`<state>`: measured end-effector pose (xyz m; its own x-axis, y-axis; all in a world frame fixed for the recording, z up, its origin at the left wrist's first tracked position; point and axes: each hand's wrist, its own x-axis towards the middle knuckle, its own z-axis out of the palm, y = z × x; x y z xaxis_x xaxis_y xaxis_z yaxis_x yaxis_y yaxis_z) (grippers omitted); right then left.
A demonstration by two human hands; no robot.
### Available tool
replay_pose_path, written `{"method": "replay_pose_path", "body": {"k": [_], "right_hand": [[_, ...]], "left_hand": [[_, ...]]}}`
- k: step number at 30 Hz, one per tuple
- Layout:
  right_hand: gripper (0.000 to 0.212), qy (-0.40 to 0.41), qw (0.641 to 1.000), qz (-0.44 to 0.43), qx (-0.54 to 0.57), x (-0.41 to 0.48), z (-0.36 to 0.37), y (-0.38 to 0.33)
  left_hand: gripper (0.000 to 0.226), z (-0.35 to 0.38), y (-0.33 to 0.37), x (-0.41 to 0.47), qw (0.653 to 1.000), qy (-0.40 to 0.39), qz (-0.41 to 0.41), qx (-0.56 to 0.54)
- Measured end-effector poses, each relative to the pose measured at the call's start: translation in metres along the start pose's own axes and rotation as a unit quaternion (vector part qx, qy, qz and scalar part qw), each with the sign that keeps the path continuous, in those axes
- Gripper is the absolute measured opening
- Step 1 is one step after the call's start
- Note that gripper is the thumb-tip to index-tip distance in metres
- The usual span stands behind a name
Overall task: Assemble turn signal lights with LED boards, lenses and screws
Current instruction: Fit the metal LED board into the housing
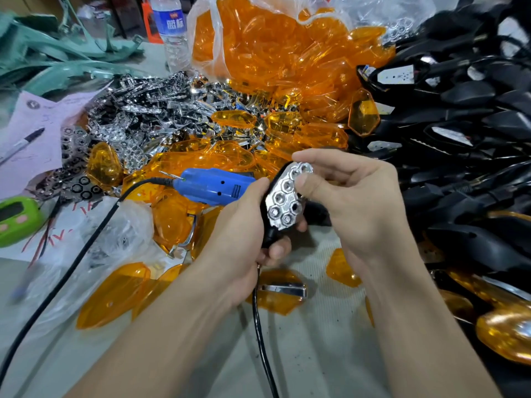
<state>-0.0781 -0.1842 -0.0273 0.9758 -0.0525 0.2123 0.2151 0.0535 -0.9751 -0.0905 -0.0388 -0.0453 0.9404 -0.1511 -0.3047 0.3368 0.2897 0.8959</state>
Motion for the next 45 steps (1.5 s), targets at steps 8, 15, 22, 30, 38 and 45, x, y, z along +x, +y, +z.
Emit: {"method": "replay_pose_path", "body": {"k": [8, 15, 22, 30, 38, 45], "right_hand": [[0.026, 0.034, 0.999, -0.021, -0.021, 0.003, 0.001, 0.005], [0.023, 0.06, 0.998, -0.001, 0.012, 0.007, -0.01, 0.005], [0.018, 0.024, 0.999, -0.025, -0.033, 0.007, -0.005, 0.004], [0.019, 0.004, 0.999, 0.032, 0.035, 0.006, -0.011, 0.006], [0.017, 0.032, 0.996, -0.029, -0.073, 0.007, -0.005, 0.01], [0.014, 0.061, 0.988, -0.081, -0.116, 0.003, 0.004, 0.011]], "left_hand": [[0.05, 0.0, 0.0, -0.005, 1.0, 0.003, 0.0, 0.021], [0.047, 0.002, 0.005, -0.003, 1.0, -0.004, -0.011, 0.016], [0.044, -0.001, 0.004, -0.004, 1.0, -0.017, -0.005, 0.019], [0.05, -0.001, 0.005, -0.003, 1.0, -0.012, -0.005, 0.017], [0.052, -0.002, 0.006, -0.005, 0.999, -0.014, -0.011, 0.049], [0.023, -0.003, 0.009, -0.009, 0.994, -0.054, 0.017, 0.097]]}}
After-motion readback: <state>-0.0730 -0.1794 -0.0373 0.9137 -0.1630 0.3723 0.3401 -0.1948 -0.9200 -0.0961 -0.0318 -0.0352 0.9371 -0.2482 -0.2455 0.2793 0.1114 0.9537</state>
